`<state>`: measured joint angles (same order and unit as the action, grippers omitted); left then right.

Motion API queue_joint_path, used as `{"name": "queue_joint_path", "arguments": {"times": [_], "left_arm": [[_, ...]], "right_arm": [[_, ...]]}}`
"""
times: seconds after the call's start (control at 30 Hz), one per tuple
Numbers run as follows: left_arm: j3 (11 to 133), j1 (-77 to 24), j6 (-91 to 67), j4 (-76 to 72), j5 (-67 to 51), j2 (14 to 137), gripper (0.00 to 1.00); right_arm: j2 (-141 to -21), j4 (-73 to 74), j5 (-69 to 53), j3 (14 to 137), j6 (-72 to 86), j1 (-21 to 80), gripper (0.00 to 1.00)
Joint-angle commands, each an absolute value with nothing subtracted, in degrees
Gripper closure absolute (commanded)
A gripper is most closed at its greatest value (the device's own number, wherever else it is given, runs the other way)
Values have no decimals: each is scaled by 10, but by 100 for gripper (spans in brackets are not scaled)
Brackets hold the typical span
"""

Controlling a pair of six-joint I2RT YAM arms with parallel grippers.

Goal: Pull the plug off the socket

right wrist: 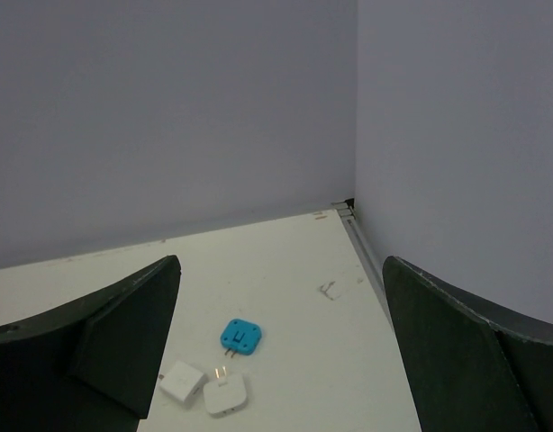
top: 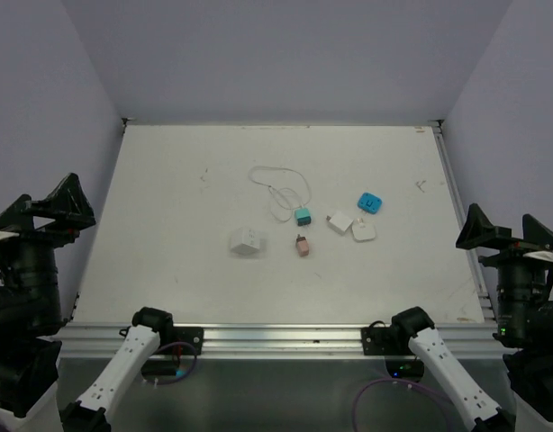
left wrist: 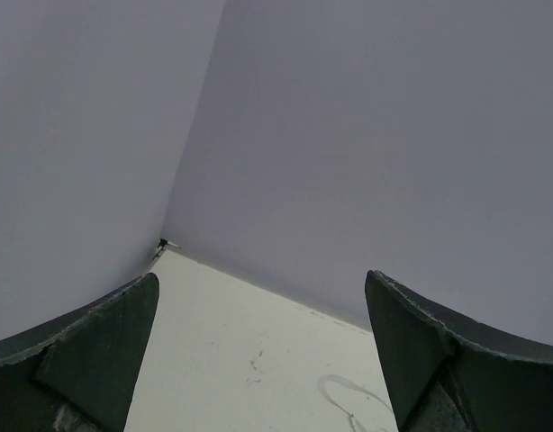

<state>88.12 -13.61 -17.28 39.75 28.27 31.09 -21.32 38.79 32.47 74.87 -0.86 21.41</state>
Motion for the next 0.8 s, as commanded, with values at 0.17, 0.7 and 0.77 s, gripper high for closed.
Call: {"name": "queue_joint_path", "arguments": {"times": [0.17,0.7,0.77], "left_arm": [[843,-134,-158,389,305,303,1],[793,-134,-160,366,301,301,0],[789,-134,-160,364,301,301,0]], "right_arm": [[-207,346,323,739,-31,213,1],[-209,335,309,721,-30,213,1],[-207,334,309,717,-30,213,1]]}}
